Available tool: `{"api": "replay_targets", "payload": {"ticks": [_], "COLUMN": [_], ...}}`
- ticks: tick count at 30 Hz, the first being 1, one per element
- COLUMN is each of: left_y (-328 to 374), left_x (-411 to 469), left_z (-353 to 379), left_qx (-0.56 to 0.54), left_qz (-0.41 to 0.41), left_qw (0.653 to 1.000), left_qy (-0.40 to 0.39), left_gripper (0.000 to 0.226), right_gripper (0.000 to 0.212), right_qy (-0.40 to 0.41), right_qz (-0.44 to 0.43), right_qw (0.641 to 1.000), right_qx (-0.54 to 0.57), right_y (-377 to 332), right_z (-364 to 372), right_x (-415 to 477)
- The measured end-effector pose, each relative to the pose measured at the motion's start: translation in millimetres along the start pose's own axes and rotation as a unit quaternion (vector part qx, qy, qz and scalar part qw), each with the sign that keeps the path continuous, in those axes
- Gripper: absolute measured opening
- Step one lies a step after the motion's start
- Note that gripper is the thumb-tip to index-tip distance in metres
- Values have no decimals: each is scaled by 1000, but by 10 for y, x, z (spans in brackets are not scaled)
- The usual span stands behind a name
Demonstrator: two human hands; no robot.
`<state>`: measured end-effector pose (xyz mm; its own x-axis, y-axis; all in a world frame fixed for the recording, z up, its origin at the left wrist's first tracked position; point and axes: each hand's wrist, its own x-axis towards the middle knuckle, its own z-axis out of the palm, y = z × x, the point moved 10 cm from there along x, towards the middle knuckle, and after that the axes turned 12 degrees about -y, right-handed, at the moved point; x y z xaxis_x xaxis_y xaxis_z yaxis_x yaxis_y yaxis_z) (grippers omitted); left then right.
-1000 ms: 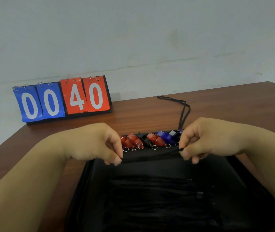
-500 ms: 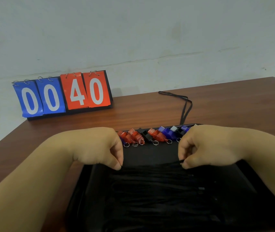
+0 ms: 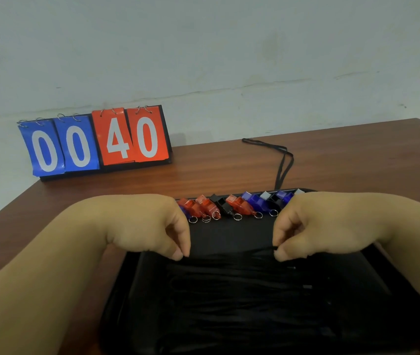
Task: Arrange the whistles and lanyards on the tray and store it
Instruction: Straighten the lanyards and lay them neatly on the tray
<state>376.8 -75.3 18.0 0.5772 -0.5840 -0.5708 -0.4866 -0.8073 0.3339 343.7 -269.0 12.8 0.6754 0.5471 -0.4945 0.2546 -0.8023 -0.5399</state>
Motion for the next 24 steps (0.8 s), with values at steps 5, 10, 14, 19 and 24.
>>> {"api": "replay_targets", "payload": {"ticks": [5,10,14,19,24], "left_y": [64,83,83,94,84], "left_x": [12,54,61,54,59], "left_z": [-14,-18,15,28,10], "left_qx": [-24,-25,-23,-19,-34], "left_qz": [8,25,26,21,25], "left_qw": [1000,999,999,1000,999], "left_qy": [9,18,5,-7,7], "left_gripper": [7,5,9,9,8], "right_gripper": [25,1,3,8,10], "right_qy": [20,51,38,7,5], "right_qz": [8,-4,-1,1,-4], "right_qw": [1000,999,999,999,1000], "right_qx": [10,-6,-32,-32,-22], "right_y": [-5,-12,-17,-44,-30], "right_z": [-13,-82,-49,-9,0], "right_x": [14,24,26,-4,-5]}}
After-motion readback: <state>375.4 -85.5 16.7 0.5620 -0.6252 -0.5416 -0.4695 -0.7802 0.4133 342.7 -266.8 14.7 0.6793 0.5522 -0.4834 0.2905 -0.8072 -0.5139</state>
